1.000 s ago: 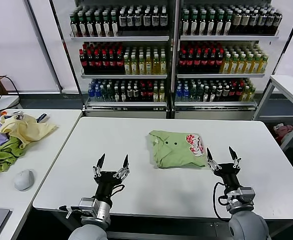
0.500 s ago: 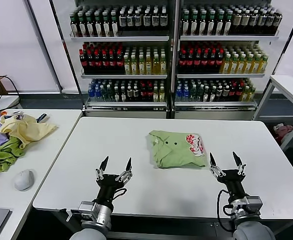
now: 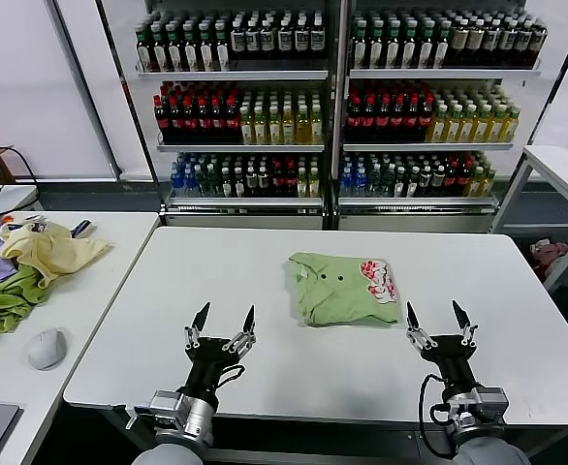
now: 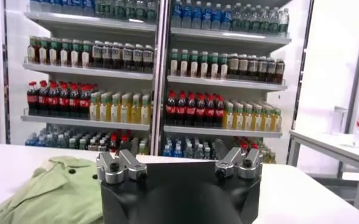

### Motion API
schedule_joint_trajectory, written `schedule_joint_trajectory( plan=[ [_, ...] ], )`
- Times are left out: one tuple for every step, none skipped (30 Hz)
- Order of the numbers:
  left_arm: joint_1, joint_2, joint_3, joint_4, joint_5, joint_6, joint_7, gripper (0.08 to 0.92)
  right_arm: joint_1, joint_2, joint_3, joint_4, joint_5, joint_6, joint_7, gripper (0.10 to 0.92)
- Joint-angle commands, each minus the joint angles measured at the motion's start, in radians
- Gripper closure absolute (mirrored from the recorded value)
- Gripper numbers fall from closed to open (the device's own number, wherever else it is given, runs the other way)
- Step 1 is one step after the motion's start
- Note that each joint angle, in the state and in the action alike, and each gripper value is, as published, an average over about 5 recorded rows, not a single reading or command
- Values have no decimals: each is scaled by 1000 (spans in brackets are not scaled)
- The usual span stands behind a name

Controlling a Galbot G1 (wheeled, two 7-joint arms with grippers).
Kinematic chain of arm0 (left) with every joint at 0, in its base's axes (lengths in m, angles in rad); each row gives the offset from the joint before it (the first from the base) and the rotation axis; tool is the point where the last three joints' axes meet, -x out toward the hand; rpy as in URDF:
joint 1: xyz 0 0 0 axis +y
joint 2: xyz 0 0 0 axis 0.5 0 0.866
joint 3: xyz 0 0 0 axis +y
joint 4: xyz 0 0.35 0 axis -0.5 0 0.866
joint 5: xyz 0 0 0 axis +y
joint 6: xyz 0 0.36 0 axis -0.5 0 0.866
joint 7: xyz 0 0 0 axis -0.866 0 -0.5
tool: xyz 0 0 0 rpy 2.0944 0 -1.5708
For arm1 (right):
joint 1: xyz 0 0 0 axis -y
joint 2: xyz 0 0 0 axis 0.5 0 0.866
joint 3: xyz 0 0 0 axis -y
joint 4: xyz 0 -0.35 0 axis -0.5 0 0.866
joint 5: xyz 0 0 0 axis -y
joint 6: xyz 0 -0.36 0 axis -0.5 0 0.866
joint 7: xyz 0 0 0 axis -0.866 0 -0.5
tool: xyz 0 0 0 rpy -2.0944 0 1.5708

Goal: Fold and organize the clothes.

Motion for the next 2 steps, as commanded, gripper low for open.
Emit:
schedule_joint_trajectory(
  plan=[
    [2, 2, -1, -3, -1, 0, 4, 177, -7, 6, 1, 13, -18, 1, 6, 203],
    [2, 2, -1, -4, -1, 0, 5, 177, -7, 6, 1, 13, -19, 2, 7, 203]
  ],
)
